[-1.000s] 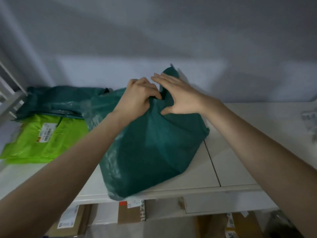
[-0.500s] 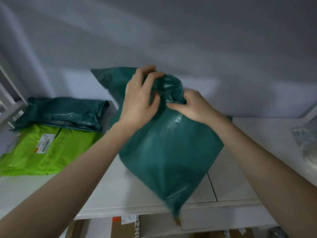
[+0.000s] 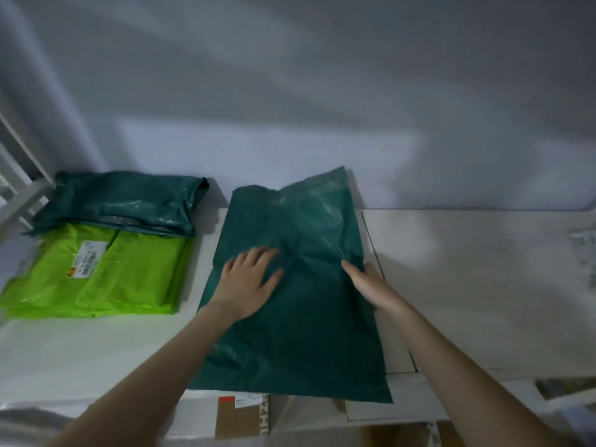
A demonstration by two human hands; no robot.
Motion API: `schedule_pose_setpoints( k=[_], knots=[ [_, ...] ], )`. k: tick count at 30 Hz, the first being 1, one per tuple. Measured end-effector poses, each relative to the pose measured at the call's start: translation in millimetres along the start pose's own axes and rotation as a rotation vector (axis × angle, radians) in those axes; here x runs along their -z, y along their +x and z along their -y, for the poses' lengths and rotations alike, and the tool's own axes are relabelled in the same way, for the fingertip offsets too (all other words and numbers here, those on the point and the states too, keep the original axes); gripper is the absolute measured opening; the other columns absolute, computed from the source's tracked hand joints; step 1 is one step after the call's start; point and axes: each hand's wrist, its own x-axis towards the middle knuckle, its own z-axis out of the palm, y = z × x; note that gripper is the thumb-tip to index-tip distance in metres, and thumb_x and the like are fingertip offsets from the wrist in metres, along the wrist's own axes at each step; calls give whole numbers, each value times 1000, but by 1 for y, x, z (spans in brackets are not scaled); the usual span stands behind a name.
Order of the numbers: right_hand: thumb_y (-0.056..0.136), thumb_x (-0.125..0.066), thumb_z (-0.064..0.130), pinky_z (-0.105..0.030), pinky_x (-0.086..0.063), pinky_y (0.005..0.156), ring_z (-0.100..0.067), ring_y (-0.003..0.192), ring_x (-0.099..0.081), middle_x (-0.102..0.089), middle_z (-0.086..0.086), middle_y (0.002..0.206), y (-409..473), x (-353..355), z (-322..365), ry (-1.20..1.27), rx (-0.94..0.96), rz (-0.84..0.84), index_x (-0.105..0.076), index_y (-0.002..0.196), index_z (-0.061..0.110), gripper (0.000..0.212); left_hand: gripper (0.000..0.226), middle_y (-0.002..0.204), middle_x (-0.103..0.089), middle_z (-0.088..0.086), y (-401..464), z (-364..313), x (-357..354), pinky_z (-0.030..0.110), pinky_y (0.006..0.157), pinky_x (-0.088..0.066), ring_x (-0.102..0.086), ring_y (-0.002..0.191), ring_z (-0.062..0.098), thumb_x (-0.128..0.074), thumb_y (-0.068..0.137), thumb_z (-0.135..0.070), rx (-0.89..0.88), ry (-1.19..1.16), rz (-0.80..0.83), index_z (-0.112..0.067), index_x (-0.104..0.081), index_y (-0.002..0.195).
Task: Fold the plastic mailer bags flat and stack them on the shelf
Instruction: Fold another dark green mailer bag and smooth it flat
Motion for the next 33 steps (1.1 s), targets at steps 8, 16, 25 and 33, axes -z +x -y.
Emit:
schedule_pose_setpoints(
  k=[8,16,25,33],
  knots=[
    [88,-54,7,-25,-41,78,-25,101,-55,-58,-11,118,-5,0,-20,-113,93,-228,-43,126,8,39,61,157,-17,-6,-5,4,-34,41,119,-5,-7,146,16,-17,94,-60,110,67,132,-34,-17,148],
    [91,-52,22,-41,-41,93,-31,116,-44,-50,-12,123,-9,-24,-6,-652,501,-449,-56,122,6,34,54,137,-50,-2,4,0,-27,38,109,-21,-39,131,17,-28,93,-59,150,26,78,-24,-42,132],
    [100,-20,48,-40,-28,112,-17,139,-25,-27,5,153,5,-53,-2,-751,407,3,-26,147,23,54,46,145,-41,-11,7,13,-27,43,114,-14,-28,139,15,-24,96,-53,166,-27,102,-36,-44,134],
    [99,-13,51,-46,-14,118,-18,145,-13,-14,-1,158,7,-57,0,-790,342,-74,-16,150,20,60,51,157,-18,0,22,23,-28,46,118,1,-4,146,18,-23,98,-48,142,-109,91,-25,-32,144]
  ],
)
